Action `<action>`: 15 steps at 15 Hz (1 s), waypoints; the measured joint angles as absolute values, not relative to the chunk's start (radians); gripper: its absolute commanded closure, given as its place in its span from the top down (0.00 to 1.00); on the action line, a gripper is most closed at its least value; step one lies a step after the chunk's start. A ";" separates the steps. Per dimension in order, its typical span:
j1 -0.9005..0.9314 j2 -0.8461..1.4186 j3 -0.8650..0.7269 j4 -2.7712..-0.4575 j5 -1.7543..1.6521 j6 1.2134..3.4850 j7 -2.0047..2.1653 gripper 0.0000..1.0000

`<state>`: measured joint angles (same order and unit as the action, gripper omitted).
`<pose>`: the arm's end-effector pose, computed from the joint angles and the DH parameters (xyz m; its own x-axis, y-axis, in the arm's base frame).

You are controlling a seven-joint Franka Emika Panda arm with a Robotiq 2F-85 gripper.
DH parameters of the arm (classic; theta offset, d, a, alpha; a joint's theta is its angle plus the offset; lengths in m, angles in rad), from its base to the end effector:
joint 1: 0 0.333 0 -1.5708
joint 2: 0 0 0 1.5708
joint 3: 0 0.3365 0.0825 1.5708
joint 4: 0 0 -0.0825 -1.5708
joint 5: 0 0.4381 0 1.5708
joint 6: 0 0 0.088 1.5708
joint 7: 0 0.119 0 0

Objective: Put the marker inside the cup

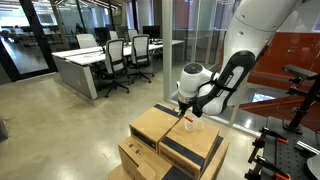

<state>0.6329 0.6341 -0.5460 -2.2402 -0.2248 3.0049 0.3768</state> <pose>0.5829 0.0438 0.0962 0.9654 0.0900 0.2448 0.0124 -0.9533 0.3018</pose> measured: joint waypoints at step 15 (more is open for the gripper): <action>0.784 0.636 -0.721 -2.312 -0.193 3.073 0.395 0.04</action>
<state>0.7841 0.6359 -0.7206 -2.3119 -0.1935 3.0732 0.3949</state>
